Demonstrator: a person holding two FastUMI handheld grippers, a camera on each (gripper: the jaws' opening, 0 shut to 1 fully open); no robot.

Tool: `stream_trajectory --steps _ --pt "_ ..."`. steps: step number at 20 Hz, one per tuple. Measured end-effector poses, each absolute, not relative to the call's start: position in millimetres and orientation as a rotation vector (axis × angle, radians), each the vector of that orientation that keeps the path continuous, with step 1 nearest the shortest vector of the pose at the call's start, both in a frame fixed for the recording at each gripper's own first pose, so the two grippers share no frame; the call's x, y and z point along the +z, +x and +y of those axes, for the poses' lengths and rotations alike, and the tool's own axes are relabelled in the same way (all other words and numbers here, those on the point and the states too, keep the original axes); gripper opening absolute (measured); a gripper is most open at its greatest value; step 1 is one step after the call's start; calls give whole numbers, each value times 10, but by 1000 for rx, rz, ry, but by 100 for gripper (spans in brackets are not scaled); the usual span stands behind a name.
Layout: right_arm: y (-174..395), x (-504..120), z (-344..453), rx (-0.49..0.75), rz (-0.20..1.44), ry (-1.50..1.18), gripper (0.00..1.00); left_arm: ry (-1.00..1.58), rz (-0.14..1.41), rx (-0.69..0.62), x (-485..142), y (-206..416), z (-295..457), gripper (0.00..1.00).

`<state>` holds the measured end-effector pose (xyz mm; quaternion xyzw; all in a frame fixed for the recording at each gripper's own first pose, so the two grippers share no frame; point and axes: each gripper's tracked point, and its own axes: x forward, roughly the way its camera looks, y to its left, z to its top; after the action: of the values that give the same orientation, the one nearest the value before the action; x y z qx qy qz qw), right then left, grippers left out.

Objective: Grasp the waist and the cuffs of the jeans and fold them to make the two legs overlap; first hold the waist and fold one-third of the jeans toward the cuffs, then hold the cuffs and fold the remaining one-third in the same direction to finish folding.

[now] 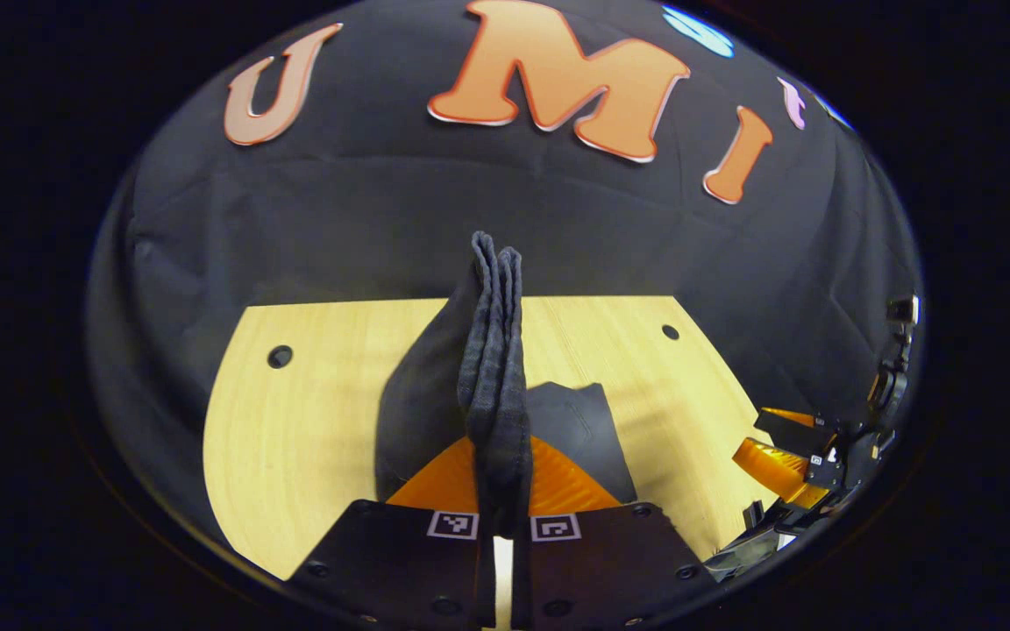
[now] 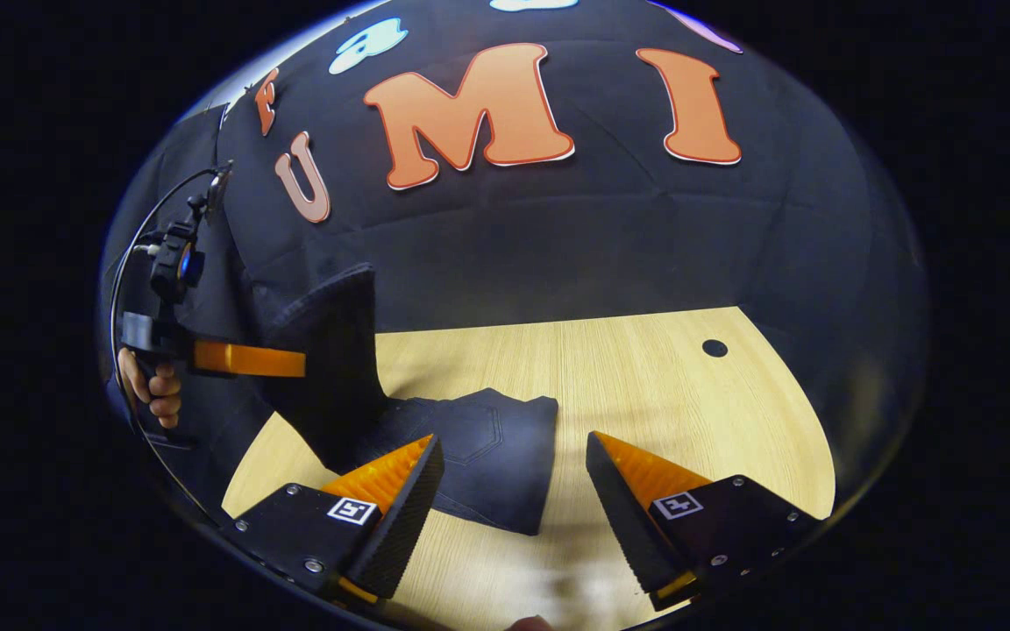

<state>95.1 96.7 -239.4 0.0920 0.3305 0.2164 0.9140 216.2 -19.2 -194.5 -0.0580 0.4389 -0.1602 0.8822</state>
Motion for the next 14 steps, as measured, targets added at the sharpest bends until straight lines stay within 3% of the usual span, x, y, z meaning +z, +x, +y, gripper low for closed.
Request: stream_trajectory --steps 5,9,13,14 --pt "994 -2384 847 456 666 194 99 -31 961 -401 -2439 1953 -717 8" --pt "1007 -2395 764 468 667 190 99 17 999 -352 -2746 1961 -879 8" --pt "1038 -2372 697 468 651 181 99 16 1044 -365 -2954 1834 -1013 23" --pt "1056 -2367 681 468 642 177 99 -20 1028 -379 -2942 1778 -1105 35"
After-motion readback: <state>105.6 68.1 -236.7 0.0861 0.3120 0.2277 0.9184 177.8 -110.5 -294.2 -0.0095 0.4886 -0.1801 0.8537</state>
